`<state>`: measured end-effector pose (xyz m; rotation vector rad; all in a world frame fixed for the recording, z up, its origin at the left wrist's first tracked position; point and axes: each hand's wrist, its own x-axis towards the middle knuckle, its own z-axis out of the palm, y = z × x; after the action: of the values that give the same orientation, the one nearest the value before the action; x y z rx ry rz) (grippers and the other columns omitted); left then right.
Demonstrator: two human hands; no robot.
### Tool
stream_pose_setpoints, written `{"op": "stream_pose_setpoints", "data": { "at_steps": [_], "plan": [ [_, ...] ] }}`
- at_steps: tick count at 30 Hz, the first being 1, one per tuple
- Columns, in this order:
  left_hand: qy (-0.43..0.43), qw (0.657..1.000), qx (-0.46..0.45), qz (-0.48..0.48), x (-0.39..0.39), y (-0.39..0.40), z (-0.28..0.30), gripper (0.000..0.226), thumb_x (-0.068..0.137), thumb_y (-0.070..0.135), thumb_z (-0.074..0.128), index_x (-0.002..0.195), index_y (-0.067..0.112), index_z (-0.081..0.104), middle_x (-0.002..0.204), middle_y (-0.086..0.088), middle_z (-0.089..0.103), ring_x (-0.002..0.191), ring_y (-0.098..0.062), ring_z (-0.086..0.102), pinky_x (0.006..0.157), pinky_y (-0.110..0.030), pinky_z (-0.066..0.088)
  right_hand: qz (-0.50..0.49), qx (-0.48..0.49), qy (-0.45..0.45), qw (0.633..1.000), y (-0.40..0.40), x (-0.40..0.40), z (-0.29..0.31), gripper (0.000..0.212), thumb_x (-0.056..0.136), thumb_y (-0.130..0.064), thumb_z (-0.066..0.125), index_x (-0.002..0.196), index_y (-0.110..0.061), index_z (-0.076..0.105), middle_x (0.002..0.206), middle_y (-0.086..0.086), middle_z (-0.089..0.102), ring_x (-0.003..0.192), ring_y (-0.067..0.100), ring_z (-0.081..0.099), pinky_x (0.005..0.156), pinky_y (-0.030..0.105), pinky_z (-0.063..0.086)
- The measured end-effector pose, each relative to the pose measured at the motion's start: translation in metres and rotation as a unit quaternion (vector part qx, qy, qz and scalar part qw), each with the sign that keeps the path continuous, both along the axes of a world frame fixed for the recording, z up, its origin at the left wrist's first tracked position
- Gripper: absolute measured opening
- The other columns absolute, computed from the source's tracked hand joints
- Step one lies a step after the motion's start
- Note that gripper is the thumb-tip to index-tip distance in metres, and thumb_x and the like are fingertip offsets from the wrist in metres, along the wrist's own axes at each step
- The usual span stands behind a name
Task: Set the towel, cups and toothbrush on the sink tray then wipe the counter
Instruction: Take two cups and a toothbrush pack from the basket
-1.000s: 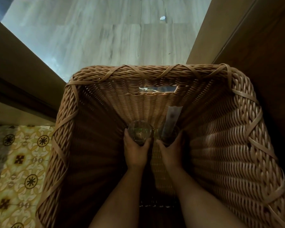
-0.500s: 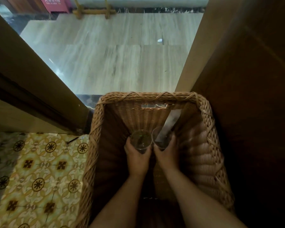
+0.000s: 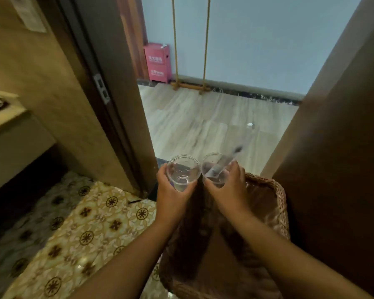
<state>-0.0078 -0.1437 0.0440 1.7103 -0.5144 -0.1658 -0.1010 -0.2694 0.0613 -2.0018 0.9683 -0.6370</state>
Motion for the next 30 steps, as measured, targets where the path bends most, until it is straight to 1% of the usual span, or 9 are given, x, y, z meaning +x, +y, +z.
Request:
{"op": "stream_pose_setpoints", "data": {
  "at_steps": [3, 8, 10, 12, 15, 20, 25, 27, 30],
  "plan": [
    [-0.007, 0.998, 0.001, 0.064, 0.030, 0.043, 0.008, 0.091, 0.069, 0.043, 0.085, 0.140, 0.025, 0.032, 0.132, 0.010, 0.048, 0.112, 0.019, 0.044, 0.089, 0.000, 0.035, 0.058, 0.015, 0.000, 0.998, 0.033, 0.043, 0.018, 0.043, 0.073, -0.044, 0.078, 0.099, -0.025, 0.049, 0.109, 0.000, 0.046, 0.101, 0.019, 0.057, 0.072, 0.020, 0.049],
    [0.001, 0.987, 0.017, 0.162, 0.083, 0.138, -0.006, 0.084, 0.073, 0.026, 0.086, 0.138, 0.024, 0.034, 0.128, 0.009, 0.047, 0.114, 0.007, 0.044, 0.087, 0.000, 0.036, 0.146, 0.026, -0.023, 0.989, 0.106, 0.116, 0.009, 0.037, 0.064, -0.044, 0.078, 0.082, -0.026, 0.051, 0.081, -0.010, 0.049, 0.070, 0.008, 0.060, 0.055, 0.015, 0.046],
    [0.020, 0.983, 0.023, 0.183, 0.108, 0.178, -0.012, 0.084, 0.074, 0.030, 0.086, 0.138, 0.029, 0.031, 0.131, 0.010, 0.046, 0.117, 0.002, 0.045, 0.086, -0.001, 0.036, 0.198, 0.068, -0.001, 0.978, 0.136, 0.154, -0.002, 0.048, 0.059, -0.047, 0.077, 0.094, -0.020, 0.056, 0.086, -0.001, 0.060, 0.074, 0.008, 0.065, 0.053, 0.018, 0.049],
    [0.035, 0.978, 0.030, 0.201, 0.137, 0.219, -0.016, 0.082, 0.073, 0.040, 0.084, 0.133, 0.042, 0.028, 0.128, 0.018, 0.045, 0.115, 0.003, 0.046, 0.082, 0.000, 0.035, 0.256, 0.105, 0.039, 0.960, 0.168, 0.196, -0.014, 0.067, 0.059, -0.044, 0.079, 0.115, -0.018, 0.053, 0.104, 0.001, 0.064, 0.090, 0.011, 0.066, 0.064, 0.022, 0.057],
    [0.046, 0.974, 0.034, 0.218, 0.187, 0.279, -0.020, 0.081, 0.072, 0.046, 0.083, 0.129, 0.047, 0.024, 0.127, 0.022, 0.043, 0.118, 0.003, 0.045, 0.079, 0.003, 0.033, 0.319, 0.120, 0.085, 0.936, 0.222, 0.257, -0.025, 0.072, 0.058, -0.043, 0.083, 0.115, -0.031, 0.041, 0.107, -0.012, 0.058, 0.095, 0.004, 0.060, 0.070, 0.018, 0.054],
    [0.058, 0.966, 0.044, 0.250, 0.260, 0.377, -0.025, 0.083, 0.074, 0.046, 0.082, 0.134, 0.041, 0.026, 0.142, 0.012, 0.042, 0.131, -0.003, 0.041, 0.095, -0.008, 0.032, 0.363, 0.157, 0.098, 0.913, 0.311, 0.348, -0.024, 0.081, 0.060, -0.039, 0.085, 0.125, -0.034, 0.036, 0.114, -0.012, 0.055, 0.101, 0.010, 0.060, 0.083, 0.035, 0.055],
    [0.060, 0.951, 0.037, 0.302, 0.318, 0.447, -0.024, 0.086, 0.077, 0.041, 0.082, 0.141, 0.038, 0.024, 0.147, 0.010, 0.042, 0.133, -0.006, 0.041, 0.092, -0.008, 0.032, 0.459, 0.185, 0.002, 0.869, 0.379, 0.410, -0.006, 0.101, 0.064, -0.039, 0.084, 0.135, -0.054, 0.014, 0.115, -0.046, 0.041, 0.104, -0.028, 0.044, 0.072, -0.001, 0.042],
    [0.052, 0.944, 0.031, 0.323, 0.339, 0.468, -0.020, 0.087, 0.076, 0.044, 0.081, 0.141, 0.040, 0.024, 0.146, 0.011, 0.041, 0.131, -0.003, 0.040, 0.092, -0.006, 0.031, 0.483, 0.194, -0.001, 0.854, 0.397, 0.437, -0.004, 0.103, 0.072, -0.027, 0.084, 0.140, -0.052, 0.011, 0.125, -0.037, 0.040, 0.114, -0.022, 0.044, 0.075, 0.002, 0.044],
    [0.053, 0.939, 0.016, 0.340, 0.373, 0.494, -0.017, 0.085, 0.077, 0.044, 0.081, 0.139, 0.047, 0.022, 0.147, 0.014, 0.040, 0.131, -0.009, 0.043, 0.104, -0.023, 0.040, 0.505, 0.197, 0.007, 0.841, 0.419, 0.482, -0.005, 0.101, 0.074, -0.027, 0.083, 0.140, -0.055, 0.012, 0.123, -0.038, 0.039, 0.106, -0.023, 0.048, 0.073, 0.003, 0.046]
  ]
}}
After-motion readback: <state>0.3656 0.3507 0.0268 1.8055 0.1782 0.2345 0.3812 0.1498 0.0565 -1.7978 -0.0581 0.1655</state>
